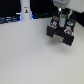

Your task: Open the kcup holder, insert the kcup into the holder, and close the kcup holder

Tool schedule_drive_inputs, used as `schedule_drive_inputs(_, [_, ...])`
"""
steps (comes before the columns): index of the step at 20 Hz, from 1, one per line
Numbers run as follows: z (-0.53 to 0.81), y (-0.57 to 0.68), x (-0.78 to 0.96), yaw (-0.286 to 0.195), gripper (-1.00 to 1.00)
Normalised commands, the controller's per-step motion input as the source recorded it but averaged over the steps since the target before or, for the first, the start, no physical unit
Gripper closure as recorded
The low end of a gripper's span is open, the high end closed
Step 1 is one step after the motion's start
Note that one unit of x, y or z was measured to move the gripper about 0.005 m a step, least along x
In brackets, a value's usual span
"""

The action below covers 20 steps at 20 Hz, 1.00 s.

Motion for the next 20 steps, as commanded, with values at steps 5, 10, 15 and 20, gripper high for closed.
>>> schedule_drive_inputs(5, [0.09,0.10,0.12,0.008,1.00])
schedule_drive_inputs(10, [-0.19,0.05,-0.07,0.038,1.00])
schedule_drive_inputs(15, [-0.17,0.02,-0.05,0.034,1.00])
schedule_drive_inputs(20, [-0.16,0.05,0.00,0.027,1.00])
